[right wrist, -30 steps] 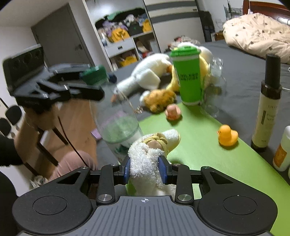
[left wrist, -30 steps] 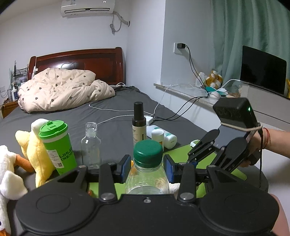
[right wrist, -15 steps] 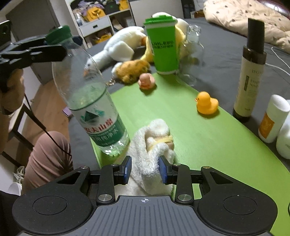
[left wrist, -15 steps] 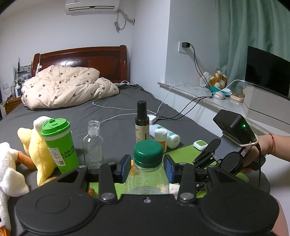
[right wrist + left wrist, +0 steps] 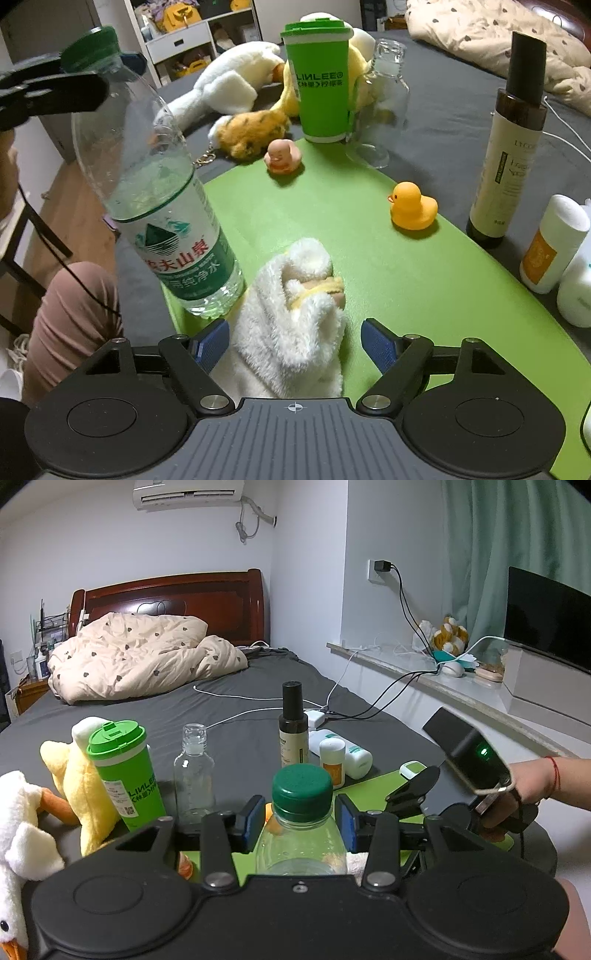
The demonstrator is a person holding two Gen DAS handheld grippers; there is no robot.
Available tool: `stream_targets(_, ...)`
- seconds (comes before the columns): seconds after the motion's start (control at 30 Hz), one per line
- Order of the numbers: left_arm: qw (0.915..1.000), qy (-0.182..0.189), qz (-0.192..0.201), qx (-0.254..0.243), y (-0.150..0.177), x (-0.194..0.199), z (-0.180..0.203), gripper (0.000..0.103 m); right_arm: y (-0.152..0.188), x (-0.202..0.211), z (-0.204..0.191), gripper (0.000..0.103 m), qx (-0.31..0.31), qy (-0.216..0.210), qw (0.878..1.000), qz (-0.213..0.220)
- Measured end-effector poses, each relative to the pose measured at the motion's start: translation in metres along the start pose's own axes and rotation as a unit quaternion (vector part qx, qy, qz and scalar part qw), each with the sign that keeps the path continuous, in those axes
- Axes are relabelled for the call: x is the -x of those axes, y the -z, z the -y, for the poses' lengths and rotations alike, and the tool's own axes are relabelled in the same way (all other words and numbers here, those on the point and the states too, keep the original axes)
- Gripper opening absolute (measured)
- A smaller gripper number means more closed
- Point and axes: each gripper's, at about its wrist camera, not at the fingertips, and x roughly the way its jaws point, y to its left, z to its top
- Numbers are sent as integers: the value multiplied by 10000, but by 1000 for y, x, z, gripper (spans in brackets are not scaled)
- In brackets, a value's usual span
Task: Clean container
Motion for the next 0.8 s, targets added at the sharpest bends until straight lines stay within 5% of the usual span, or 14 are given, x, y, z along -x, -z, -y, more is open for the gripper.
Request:
stream_targets(0.33, 9999, 54, -25, 149, 0, 1, -9, 41, -1, -22, -6, 78, 129, 327, 9994, -62)
stream_targets(0.43, 9999, 45, -23, 141, 0, 1, -9, 41, 2, -23, -3, 53, -48, 265, 9996, -30)
stream_targets(0.8, 9996, -122, -28, 248, 0, 2, -7, 41, 11, 4, 8, 41, -694, 69, 9971, 316)
